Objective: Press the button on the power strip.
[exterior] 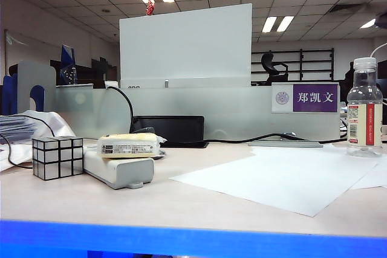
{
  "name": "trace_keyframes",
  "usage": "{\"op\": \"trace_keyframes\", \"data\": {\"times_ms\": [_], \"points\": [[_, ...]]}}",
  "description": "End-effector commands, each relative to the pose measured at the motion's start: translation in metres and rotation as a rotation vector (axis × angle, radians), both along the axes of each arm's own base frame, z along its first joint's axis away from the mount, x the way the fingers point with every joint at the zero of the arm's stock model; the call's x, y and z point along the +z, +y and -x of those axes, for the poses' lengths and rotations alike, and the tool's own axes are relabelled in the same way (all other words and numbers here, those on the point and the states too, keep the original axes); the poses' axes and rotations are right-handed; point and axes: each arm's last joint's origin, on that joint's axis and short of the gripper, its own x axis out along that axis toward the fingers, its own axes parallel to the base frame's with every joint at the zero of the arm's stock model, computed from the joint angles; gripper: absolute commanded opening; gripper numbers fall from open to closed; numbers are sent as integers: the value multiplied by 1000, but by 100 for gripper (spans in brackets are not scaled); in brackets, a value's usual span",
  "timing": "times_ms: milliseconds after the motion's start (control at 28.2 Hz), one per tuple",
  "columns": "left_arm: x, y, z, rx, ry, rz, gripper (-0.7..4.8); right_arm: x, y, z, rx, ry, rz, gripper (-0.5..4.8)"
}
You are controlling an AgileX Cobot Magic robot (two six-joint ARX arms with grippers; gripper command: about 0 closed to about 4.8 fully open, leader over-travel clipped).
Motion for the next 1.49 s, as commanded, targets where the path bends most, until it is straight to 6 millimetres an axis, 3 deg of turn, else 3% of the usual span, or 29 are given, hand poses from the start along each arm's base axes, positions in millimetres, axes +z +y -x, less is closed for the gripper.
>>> {"op": "trace_keyframes", "data": {"times_ms": [35, 887, 1491], "points": [[-3, -2, -3, -31, -51, 9, -5, 3, -1, 0, -15, -25, -25, 4], [-51, -6, -18, -32, -52, -58, -5, -6, -1, -2, -56, 9, 21, 4], [-51, -4, -19, 42, -54, -78, -4, -8, -1, -2, -68, 10, 70, 3]]}}
